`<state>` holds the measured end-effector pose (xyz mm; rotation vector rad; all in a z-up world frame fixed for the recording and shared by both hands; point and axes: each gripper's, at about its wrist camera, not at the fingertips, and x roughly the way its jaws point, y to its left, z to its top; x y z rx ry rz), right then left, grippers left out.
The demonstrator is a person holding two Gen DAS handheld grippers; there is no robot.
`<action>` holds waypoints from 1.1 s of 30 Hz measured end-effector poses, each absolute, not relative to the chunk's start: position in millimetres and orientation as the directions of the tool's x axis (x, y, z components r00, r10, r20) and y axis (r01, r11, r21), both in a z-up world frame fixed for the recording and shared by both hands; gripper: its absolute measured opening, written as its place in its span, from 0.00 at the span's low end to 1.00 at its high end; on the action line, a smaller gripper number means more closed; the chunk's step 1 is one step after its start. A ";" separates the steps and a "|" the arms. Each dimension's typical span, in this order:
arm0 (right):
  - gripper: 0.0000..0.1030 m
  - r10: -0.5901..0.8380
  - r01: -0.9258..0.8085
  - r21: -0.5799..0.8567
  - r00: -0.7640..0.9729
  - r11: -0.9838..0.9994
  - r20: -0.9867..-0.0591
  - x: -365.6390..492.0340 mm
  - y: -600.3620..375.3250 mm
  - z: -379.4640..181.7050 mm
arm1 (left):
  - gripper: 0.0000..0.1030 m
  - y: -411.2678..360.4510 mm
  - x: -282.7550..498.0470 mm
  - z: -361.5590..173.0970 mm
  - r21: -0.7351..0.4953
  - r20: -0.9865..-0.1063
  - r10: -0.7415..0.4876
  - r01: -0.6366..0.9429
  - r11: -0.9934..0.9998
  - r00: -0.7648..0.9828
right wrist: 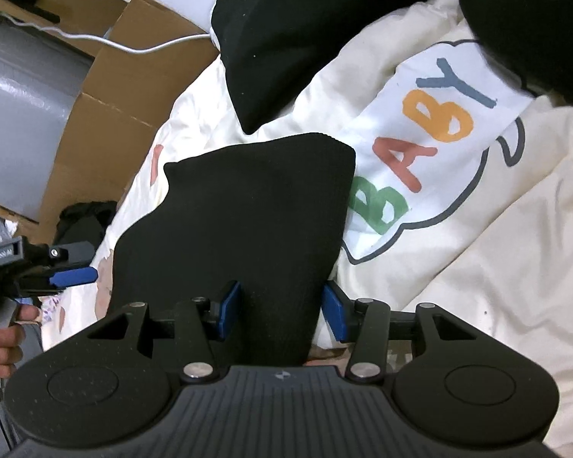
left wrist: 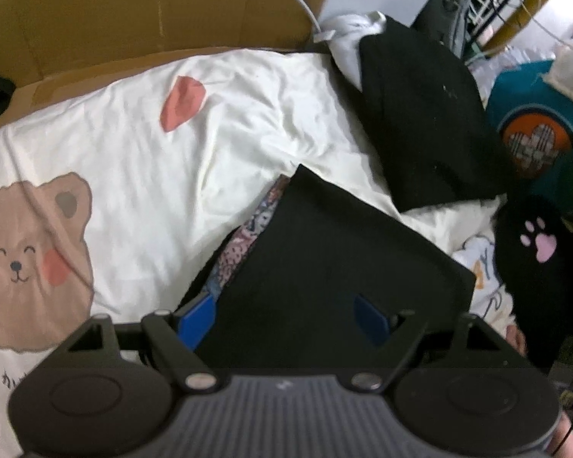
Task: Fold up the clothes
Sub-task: 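Slide the left gripper onto the trousers' lined edge and close it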
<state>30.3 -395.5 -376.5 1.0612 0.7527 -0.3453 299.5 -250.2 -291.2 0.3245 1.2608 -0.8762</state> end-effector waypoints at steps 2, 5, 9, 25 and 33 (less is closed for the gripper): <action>0.50 0.099 0.585 0.655 0.705 0.479 -0.702 32.8 -400.9 -374.6 | 0.80 -250.2 301.0 -293.6 -0.225 -0.925 -0.377 0.726 0.649 0.051; 0.50 0.078 0.577 0.614 0.691 0.539 -0.718 36.0 -402.6 -366.5 | 0.81 -249.5 303.9 -299.2 -0.210 -0.933 -0.356 0.725 0.656 0.052; 0.50 0.078 0.588 0.623 0.692 0.515 -0.718 30.4 -410.2 -366.3 | 0.81 -249.0 309.2 -303.0 -0.210 -0.933 -0.355 0.721 0.660 0.053; 0.50 0.086 0.591 0.654 0.708 0.473 -0.701 40.6 -412.4 -378.1 | 0.83 -268.0 317.1 -320.6 -0.214 -0.932 -0.360 0.758 0.616 0.029; 0.50 0.048 0.638 0.640 0.691 0.429 -0.721 51.7 -406.3 -390.7 | 0.84 -270.6 320.4 -335.9 -0.245 -0.927 -0.376 0.780 0.576 -0.013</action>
